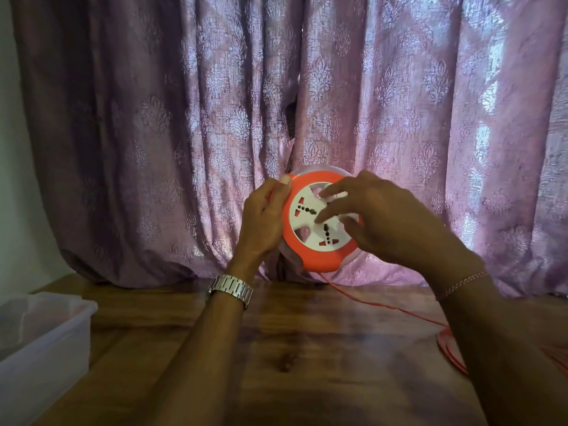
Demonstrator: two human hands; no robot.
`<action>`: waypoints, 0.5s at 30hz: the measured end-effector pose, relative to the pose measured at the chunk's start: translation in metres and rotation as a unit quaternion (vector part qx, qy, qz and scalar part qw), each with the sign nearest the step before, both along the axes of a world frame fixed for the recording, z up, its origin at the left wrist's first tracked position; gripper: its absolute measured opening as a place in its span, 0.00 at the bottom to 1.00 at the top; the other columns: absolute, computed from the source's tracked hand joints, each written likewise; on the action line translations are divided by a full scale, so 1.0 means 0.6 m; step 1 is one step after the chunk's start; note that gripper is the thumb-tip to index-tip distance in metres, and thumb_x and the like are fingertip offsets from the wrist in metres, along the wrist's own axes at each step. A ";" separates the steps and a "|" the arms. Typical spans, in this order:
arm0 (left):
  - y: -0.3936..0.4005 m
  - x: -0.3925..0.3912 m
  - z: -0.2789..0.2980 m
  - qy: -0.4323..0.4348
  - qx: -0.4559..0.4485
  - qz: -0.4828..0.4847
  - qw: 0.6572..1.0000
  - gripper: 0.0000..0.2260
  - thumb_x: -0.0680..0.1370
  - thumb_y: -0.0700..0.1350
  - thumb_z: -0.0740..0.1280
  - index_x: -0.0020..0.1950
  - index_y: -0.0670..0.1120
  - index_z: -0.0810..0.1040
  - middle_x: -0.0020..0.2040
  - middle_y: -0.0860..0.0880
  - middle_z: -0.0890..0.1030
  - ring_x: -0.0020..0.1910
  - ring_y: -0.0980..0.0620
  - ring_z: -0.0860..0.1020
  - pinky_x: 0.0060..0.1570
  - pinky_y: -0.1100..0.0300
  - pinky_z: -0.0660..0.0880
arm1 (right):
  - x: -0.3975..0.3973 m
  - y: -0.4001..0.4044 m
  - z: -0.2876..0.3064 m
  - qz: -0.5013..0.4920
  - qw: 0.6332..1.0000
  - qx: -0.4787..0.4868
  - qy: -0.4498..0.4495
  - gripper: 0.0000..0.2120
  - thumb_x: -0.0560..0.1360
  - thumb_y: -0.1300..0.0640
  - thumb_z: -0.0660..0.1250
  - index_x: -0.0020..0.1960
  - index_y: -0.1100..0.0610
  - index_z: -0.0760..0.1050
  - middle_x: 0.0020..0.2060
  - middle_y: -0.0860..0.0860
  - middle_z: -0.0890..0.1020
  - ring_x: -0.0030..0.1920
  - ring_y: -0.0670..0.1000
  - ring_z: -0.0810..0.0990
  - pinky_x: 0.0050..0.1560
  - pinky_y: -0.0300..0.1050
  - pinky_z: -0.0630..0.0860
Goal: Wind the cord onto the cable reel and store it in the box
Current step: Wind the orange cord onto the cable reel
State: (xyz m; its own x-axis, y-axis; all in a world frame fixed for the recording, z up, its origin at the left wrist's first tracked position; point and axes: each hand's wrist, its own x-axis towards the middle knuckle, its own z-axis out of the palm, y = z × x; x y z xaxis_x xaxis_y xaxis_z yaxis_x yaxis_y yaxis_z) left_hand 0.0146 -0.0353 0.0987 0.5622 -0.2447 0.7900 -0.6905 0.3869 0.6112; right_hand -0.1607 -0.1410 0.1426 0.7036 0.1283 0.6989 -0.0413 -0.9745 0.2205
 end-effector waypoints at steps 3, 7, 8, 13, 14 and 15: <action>-0.001 0.001 -0.001 -0.001 0.005 -0.003 1.000 0.26 0.78 0.63 0.63 0.43 0.39 0.76 0.36 0.47 0.80 0.37 0.49 0.78 0.41 0.51 0.74 | 0.008 0.001 -0.003 -0.014 0.997 -0.015 0.071 0.25 0.71 0.66 0.68 0.53 0.36 0.79 0.70 0.44 0.70 0.67 0.53 0.66 0.52 0.56 0.77; -0.001 0.003 -0.003 -0.001 0.005 -0.005 1.000 0.25 0.77 0.64 0.63 0.43 0.40 0.75 0.36 0.44 0.79 0.38 0.47 0.78 0.41 0.50 0.74 | 0.001 0.009 -0.001 -0.053 0.990 -0.060 0.112 0.28 0.73 0.65 0.68 0.60 0.33 0.74 0.73 0.43 0.62 0.68 0.51 0.60 0.48 0.48 0.71; -0.001 0.003 -0.002 -0.001 0.003 -0.006 1.000 0.27 0.77 0.65 0.63 0.44 0.39 0.76 0.36 0.41 0.79 0.38 0.47 0.78 0.41 0.50 0.73 | -0.001 0.012 -0.002 -0.049 0.991 -0.062 0.104 0.29 0.72 0.64 0.68 0.61 0.33 0.74 0.73 0.44 0.63 0.67 0.52 0.61 0.48 0.48 0.71; 0.001 0.000 0.001 -0.009 0.000 -0.008 1.000 0.30 0.76 0.66 0.63 0.45 0.35 0.75 0.37 0.39 0.78 0.38 0.47 0.77 0.40 0.50 0.72 | 0.009 0.018 -0.010 -0.032 0.996 -0.077 0.029 0.25 0.70 0.60 0.73 0.57 0.32 0.76 0.65 0.48 0.71 0.60 0.54 0.70 0.46 0.51 0.75; 0.001 0.000 0.001 -0.011 0.001 -0.007 1.000 0.30 0.76 0.66 0.63 0.44 0.35 0.74 0.37 0.38 0.78 0.37 0.47 0.76 0.40 0.49 0.72 | 0.010 0.018 -0.011 -0.035 0.996 -0.076 0.019 0.24 0.70 0.59 0.73 0.56 0.31 0.76 0.63 0.48 0.72 0.59 0.54 0.72 0.46 0.51 0.76; 0.001 0.001 0.001 -0.012 0.001 -0.006 1.000 0.30 0.76 0.66 0.63 0.43 0.36 0.73 0.36 0.39 0.78 0.37 0.48 0.76 0.40 0.49 0.72 | 0.010 0.018 -0.011 -0.040 0.996 -0.074 0.014 0.25 0.70 0.58 0.72 0.56 0.30 0.75 0.62 0.48 0.73 0.58 0.54 0.73 0.46 0.51 0.76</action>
State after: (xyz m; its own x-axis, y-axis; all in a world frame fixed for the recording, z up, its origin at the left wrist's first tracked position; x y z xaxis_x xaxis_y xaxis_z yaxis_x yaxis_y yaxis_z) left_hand 0.0151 -0.0350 0.0994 0.5408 -0.2534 0.8021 -0.7001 0.3930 0.5962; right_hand -0.1546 -0.1303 0.1360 0.7347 0.1719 0.6562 -0.1084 -0.9252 0.3637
